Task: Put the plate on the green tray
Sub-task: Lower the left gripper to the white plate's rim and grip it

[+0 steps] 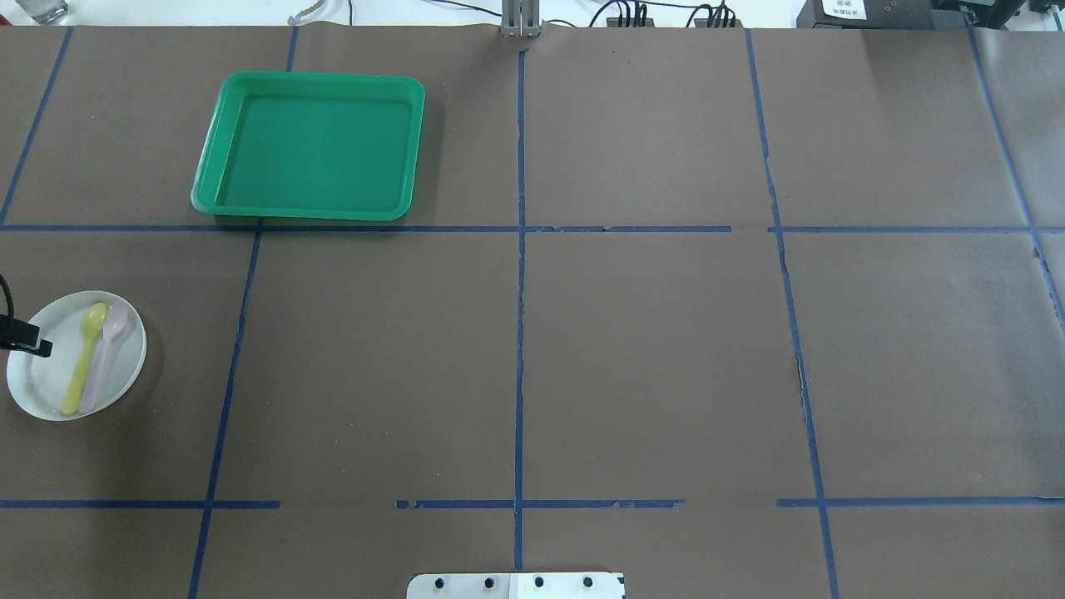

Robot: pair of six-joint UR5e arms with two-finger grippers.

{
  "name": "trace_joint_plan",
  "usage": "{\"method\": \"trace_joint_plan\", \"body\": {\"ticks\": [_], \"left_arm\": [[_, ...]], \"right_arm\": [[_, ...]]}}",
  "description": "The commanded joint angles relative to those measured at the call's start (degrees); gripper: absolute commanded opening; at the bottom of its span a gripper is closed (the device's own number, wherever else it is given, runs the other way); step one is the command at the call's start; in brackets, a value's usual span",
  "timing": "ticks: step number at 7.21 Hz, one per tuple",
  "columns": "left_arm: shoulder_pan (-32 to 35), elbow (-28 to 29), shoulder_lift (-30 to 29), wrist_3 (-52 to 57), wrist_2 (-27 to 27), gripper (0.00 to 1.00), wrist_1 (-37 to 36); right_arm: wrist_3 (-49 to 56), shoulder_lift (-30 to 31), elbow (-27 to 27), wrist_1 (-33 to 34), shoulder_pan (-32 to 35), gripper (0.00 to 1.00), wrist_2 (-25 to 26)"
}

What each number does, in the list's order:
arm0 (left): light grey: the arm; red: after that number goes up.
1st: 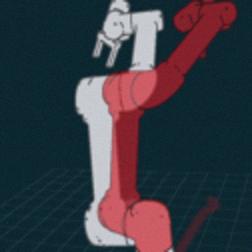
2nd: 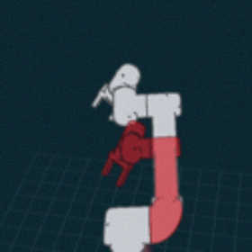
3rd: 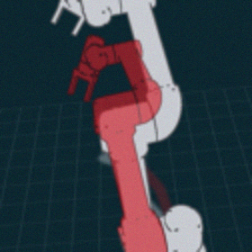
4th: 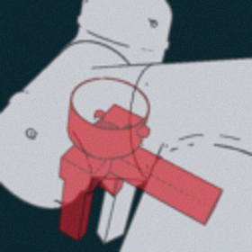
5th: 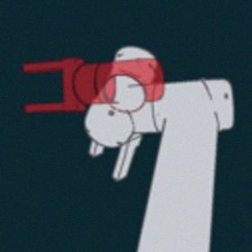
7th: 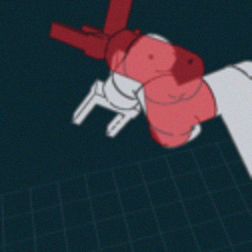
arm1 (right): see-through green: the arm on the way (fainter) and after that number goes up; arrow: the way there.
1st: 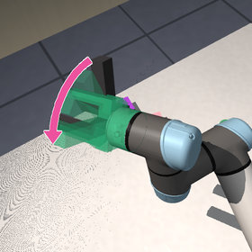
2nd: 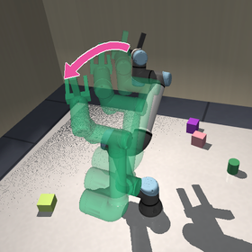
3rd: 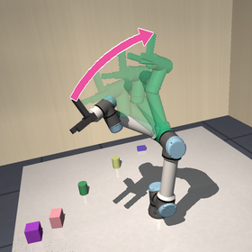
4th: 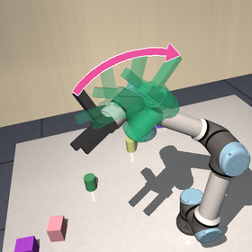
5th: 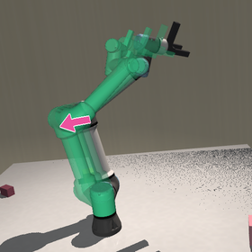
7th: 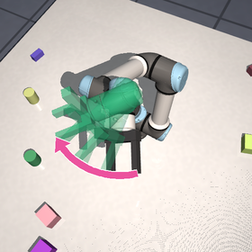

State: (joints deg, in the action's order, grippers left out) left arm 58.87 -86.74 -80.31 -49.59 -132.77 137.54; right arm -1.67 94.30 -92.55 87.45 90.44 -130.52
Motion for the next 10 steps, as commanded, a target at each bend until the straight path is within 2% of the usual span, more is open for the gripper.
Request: {"method": "trace_joint_plan", "body": {"ticks": [1,3,6,9,10], "left_arm": [[-0.4,0.2,-0.1,0.0,0.0,0.89,0.2],[-0.5,0.3,-0.1,0.5,0.1,0.85,0.2],[-0.8,1.1,-0.4,0.5,0.1,0.74,0.2],[-0.9,1.7,-1.0,0.5,0.1,0.71,0.1],[-0.9,1.7,-1.0,0.5,0.1,0.63,0.1]], "right_arm": [[0.0,0.0,0.0,0.0,0.0,1.0,0.1],[0.0,0.0,0.0,0.0,0.0,1.0,0.1],[0.0,0.0,0.0,0.0,0.0,1.0,0.0],[0.0,0.0,0.0,0.0,0.0,1.0,0.1],[0.0,0.0,0.0,0.0,0.0,1.0,0.1]]}}
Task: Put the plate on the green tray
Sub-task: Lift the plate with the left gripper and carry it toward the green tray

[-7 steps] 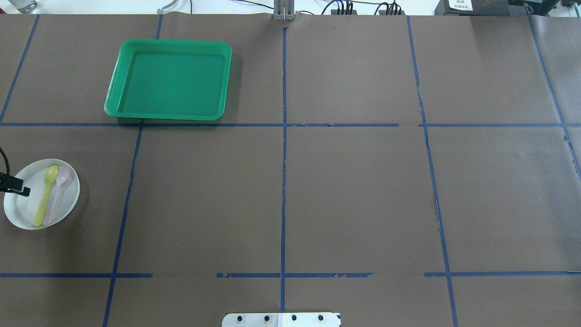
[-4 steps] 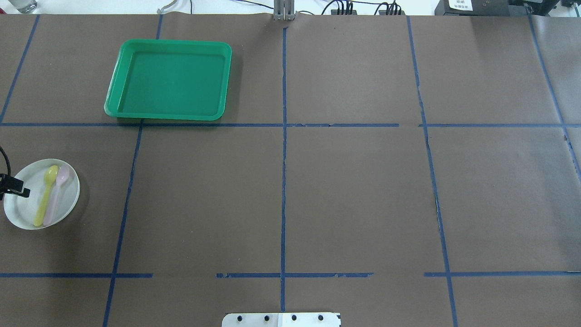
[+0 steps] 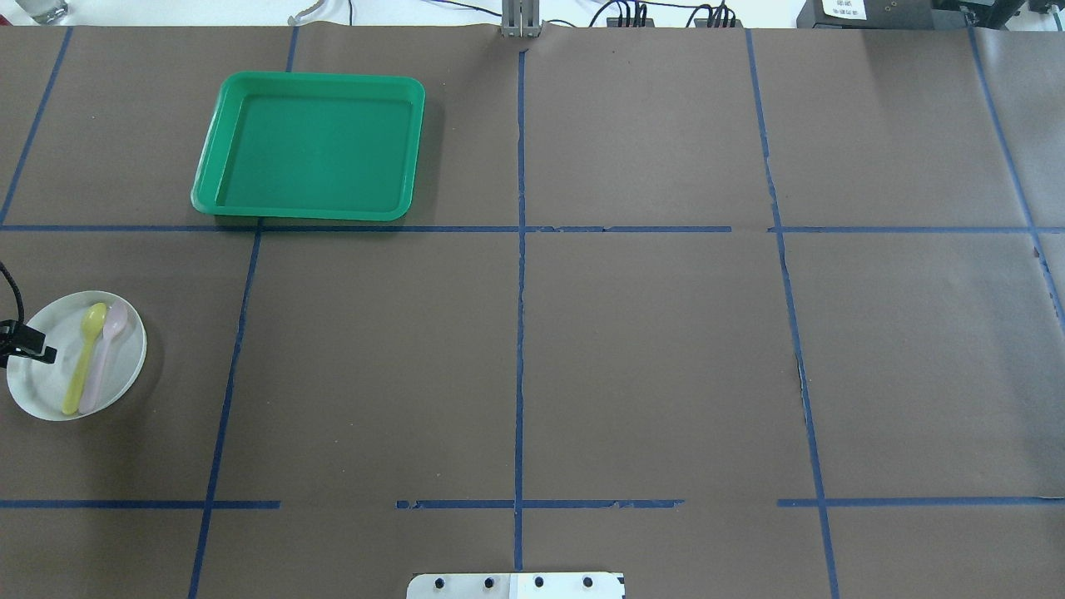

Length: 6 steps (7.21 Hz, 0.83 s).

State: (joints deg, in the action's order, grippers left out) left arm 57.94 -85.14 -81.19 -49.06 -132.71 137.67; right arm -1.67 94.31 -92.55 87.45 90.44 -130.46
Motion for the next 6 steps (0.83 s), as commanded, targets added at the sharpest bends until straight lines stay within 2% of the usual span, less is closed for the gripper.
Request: {"method": "trace_joint_plan", "body": {"ticks": [1,2,3,6], "left_arm": [[0.0,0.3,-0.1,0.0,0.0,0.46,0.0],[0.0,0.4,-0.1,0.0,0.0,0.21,0.0],[0.0,0.2,-0.1,0.0,0.0,0.01,0.1],[0.4,-2.0,0.2,-1.1,-0.8,0.0,3.2]], "right_arm": [[0.0,0.0,0.0,0.0,0.0,1.0,0.0],[0.0,0.0,0.0,0.0,0.0,1.0,-0.1],[0.0,0.0,0.0,0.0,0.0,1.0,0.0],[0.0,0.0,0.0,0.0,0.0,1.0,-0.1]]}}
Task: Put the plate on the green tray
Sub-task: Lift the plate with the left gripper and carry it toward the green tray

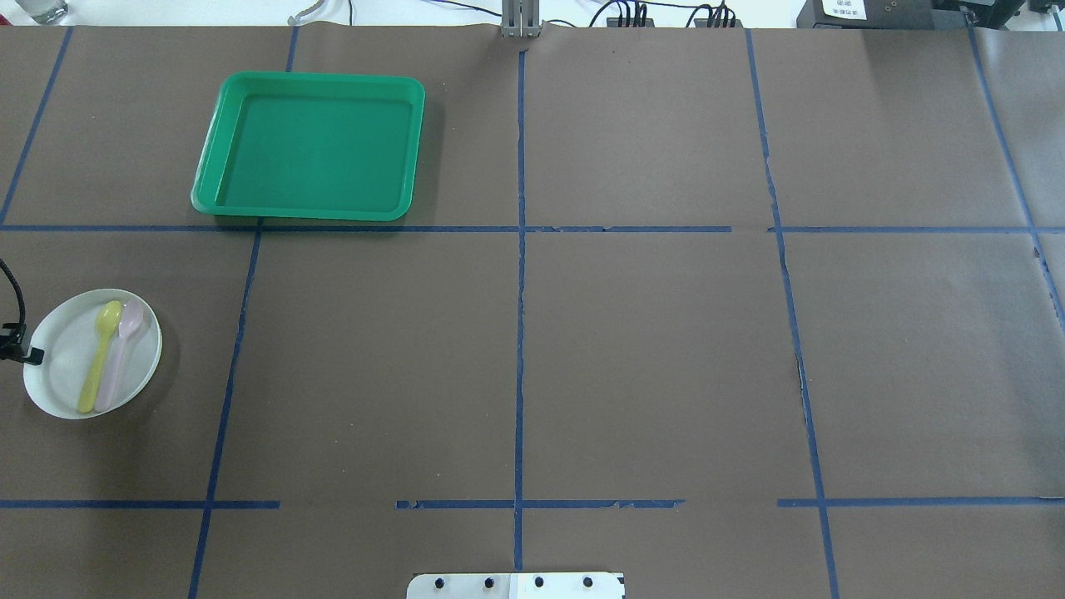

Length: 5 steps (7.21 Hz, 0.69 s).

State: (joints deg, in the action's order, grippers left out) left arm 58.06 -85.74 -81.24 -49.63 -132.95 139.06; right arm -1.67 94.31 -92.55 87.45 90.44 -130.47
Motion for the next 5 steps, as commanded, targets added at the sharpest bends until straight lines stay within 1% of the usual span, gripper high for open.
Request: {"method": "trace_joint_plan", "body": {"ticks": [1,2,3,4,5], "left_arm": [[0.5,-6.1,1.1,-0.8,-0.8,0.0,1.8],[0.7,-8.5,0.7,-3.3,-3.9,0.0,1.8],[2.2,-10.0,-0.6,-8.6,-6.3,0.0,1.7],[3.3,-9.7,-5.2,-13.3,-6.4,0.0,1.2],[3.1,-7.5,-10.5,-17.7,-6.1,0.0,0.8]], "right_arm": [[0.0,0.0,0.0,0.0,0.0,1.0,0.0],[0.0,0.0,0.0,0.0,0.0,1.0,0.0],[0.0,0.0,0.0,0.0,0.0,1.0,0.0],[0.0,0.0,0.0,0.0,0.0,1.0,0.0],[0.0,0.0,0.0,0.0,0.0,1.0,0.0]]}}
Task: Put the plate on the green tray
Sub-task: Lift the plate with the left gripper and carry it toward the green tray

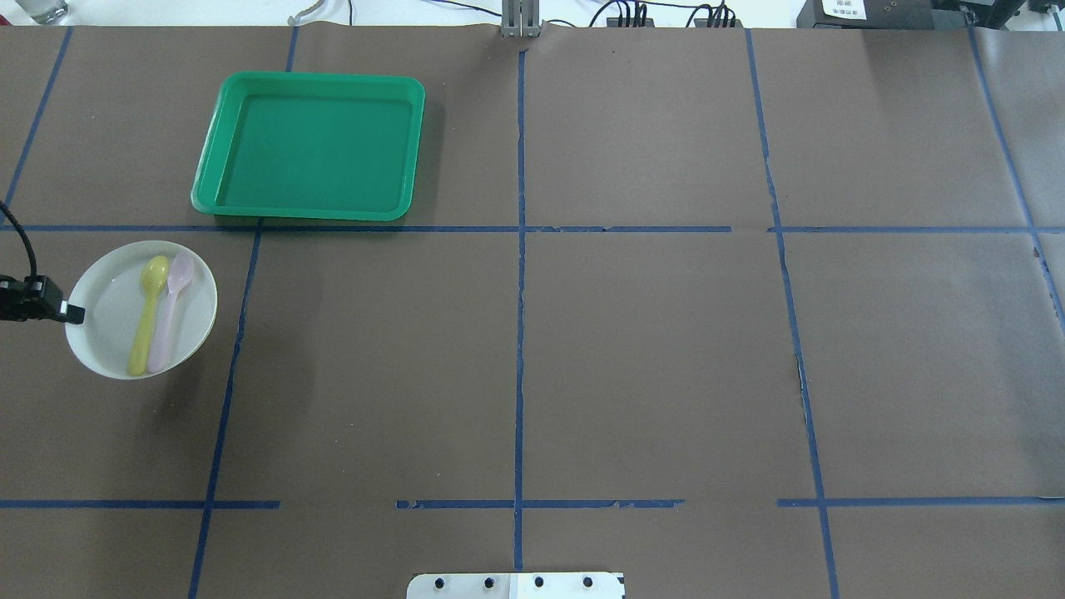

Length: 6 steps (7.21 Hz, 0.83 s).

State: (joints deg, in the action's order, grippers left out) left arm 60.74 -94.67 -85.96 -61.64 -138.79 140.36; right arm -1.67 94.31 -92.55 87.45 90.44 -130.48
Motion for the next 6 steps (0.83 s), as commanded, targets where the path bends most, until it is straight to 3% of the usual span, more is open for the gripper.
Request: {"method": "trace_joint_plan", "body": {"ticks": [1,2,3,4,6], "left_arm": [[0.5,3.9,-10.1,-8.4,-0.4,0.0,-0.5],[0.3,4.8,-11.9,-10.0,-0.2,0.0,-0.9],[0.2,12.1,-20.8,-13.5,0.0,0.0,-3.6],[0.0,18.6,-25.6,-13.0,0.1,0.0,-4.8],[0.1,25.3,-31.3,-5.8,6.3,0.0,-8.0]], "right_arm": [[0.0,0.0,0.0,0.0,0.0,1.0,0.0],[0.0,0.0,0.0,0.0,0.0,1.0,0.0],[0.0,0.0,0.0,0.0,0.0,1.0,0.0],[0.0,0.0,0.0,0.0,0.0,1.0,0.0],[0.0,0.0,0.0,0.0,0.0,1.0,0.0]]}}
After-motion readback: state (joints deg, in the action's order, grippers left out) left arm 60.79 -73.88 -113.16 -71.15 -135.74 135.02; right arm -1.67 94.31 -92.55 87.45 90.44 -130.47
